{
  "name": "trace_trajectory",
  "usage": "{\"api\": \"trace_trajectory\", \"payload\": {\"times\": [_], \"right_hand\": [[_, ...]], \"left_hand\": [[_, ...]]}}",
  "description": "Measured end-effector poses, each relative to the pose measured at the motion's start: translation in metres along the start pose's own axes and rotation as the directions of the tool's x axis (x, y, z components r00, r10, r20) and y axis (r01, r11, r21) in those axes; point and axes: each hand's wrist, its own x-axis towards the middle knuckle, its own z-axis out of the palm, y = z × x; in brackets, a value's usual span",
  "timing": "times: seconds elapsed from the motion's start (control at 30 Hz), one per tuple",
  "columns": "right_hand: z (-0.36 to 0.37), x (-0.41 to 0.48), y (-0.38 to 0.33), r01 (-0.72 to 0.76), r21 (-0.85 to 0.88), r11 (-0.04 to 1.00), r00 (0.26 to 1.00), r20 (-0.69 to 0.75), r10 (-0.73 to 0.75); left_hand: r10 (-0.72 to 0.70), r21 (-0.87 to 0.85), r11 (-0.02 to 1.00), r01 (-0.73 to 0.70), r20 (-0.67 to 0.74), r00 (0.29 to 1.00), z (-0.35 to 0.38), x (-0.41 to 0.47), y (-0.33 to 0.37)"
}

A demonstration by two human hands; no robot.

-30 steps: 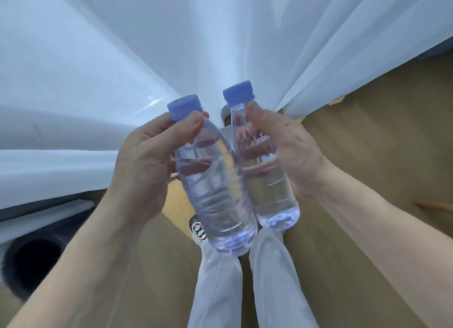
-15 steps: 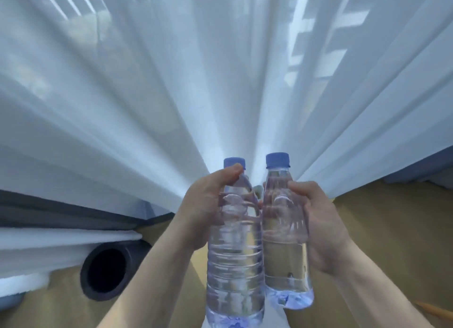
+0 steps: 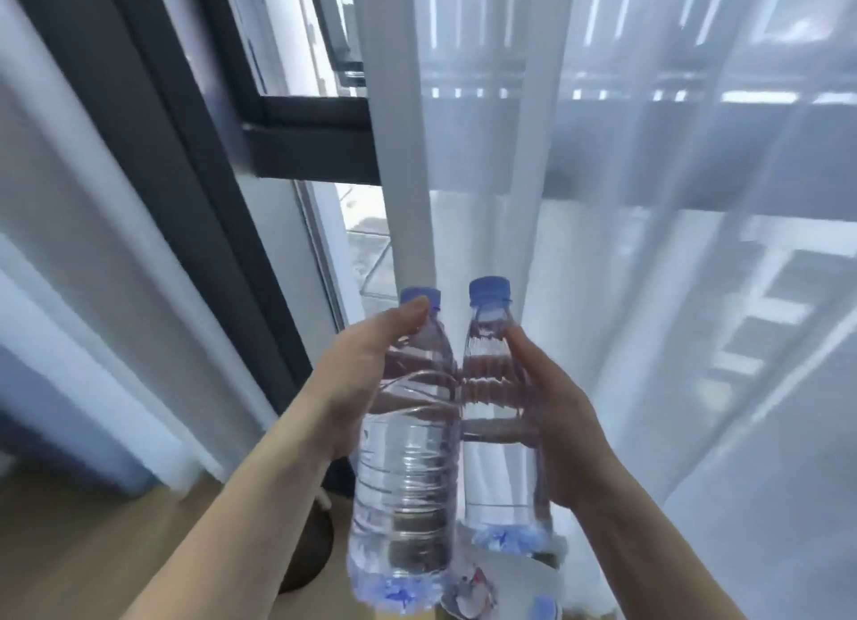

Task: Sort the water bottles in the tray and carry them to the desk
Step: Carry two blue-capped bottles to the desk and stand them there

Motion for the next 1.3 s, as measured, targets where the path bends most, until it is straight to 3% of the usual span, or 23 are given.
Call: {"api": "trace_trajectory", "payload": {"times": [0.2, 0.43, 0.6, 0.73, 0.93, 1.07, 1.2, 1.3], "right_hand": [[0.047, -0.019, 0.014, -0.021, -0.058, 0.998, 0.961, 0.275, 0.036], [0.173, -0.056, 0.045, -0.044, -0.119, 0.992, 0.801, 0.589, 0.106], [0.281, -0.097, 0.087, -0.082, -0.181, 0.98, 0.65, 0.735, 0.19], [0.385, -0.149, 0.116, -0.131, -0.194, 0.972, 0.471, 0.851, 0.233], [0.536, -0.245, 0.172, -0.305, -0.222, 0.926, 0.237, 0.924, 0.3], [0.604, -0.287, 0.204, -0.418, -0.274, 0.866, 0.101, 0.934, 0.344], [0.659, -0.302, 0.231, -0.429, -0.332, 0.84, 0.044, 0.921, 0.386], [0.701, -0.299, 0.257, -0.455, -0.417, 0.787, -0.087, 0.9, 0.427]], "left_hand": [[0.106, -0.05, 0.991, -0.126, -0.286, 0.952, -0.03, -0.085, -0.009], [0.107, -0.19, 0.947, -0.26, -0.576, 0.811, -0.139, -0.194, -0.024], [0.093, -0.203, 0.902, -0.381, -0.77, 0.631, -0.218, -0.289, -0.044], [0.078, -0.142, 0.895, -0.423, -0.883, 0.462, -0.285, -0.386, -0.056], [0.025, -0.099, 0.891, -0.444, -0.964, 0.265, -0.382, -0.533, -0.072], [0.0, -0.111, 0.85, -0.516, -0.977, 0.211, -0.428, -0.593, -0.084], [-0.023, -0.134, 0.782, -0.608, -0.982, 0.187, -0.469, -0.622, -0.096], [-0.04, -0.118, 0.762, -0.637, -0.99, 0.137, -0.506, -0.634, -0.1]]}}
